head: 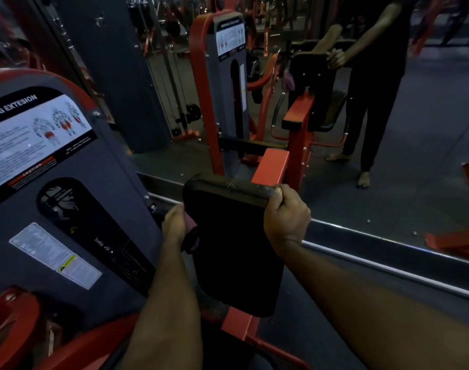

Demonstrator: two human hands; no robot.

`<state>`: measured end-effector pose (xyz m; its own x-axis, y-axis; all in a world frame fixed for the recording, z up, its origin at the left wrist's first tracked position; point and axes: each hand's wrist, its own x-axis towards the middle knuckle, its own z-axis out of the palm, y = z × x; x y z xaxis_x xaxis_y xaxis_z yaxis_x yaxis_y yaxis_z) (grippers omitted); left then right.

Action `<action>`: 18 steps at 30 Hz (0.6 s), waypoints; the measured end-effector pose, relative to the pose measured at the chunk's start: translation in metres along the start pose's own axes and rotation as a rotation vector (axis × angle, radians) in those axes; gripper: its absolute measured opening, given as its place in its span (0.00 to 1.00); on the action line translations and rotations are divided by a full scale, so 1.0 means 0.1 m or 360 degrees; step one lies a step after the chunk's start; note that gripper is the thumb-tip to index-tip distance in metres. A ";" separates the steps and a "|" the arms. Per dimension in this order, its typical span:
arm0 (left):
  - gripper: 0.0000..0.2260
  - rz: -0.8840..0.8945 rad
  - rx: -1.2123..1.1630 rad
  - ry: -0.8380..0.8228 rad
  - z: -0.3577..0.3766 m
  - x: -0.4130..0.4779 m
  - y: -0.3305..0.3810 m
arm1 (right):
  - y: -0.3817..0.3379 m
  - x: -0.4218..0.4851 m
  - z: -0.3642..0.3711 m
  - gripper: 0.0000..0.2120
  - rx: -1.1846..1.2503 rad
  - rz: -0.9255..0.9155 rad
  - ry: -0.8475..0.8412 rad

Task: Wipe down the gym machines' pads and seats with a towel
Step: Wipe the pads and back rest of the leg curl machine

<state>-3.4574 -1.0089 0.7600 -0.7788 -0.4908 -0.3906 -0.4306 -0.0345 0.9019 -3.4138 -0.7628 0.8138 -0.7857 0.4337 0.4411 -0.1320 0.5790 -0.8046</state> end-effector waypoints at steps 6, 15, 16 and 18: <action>0.17 0.0883 -0.0200 -0.0142 -0.05 0.06 0.42 | 0.02 0.00 0.01 0.20 0.0037 -0.0029 -0.0002; 0.14 0.0417 -0.0484 0.0228 0.12 0.06 -0.15 | 0.08 0.00 0.02 0.18 0.0106 -0.0292 -0.0069; 0.14 0.0427 -0.0484 0.0256 0.13 0.06 -0.24 | 0.09 0.00 0.01 0.18 0.0119 -0.0359 -0.0091; 0.15 0.0481 -0.0463 0.0304 0.16 0.06 -0.43 | 0.12 0.01 0.01 0.19 0.0134 -0.0449 -0.0152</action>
<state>-3.4508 -0.9965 0.7163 -0.7398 -0.6673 -0.0858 -0.0299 -0.0948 0.9951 -3.4164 -0.7560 0.8040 -0.7638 0.1946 0.6154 -0.3996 0.6062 -0.6877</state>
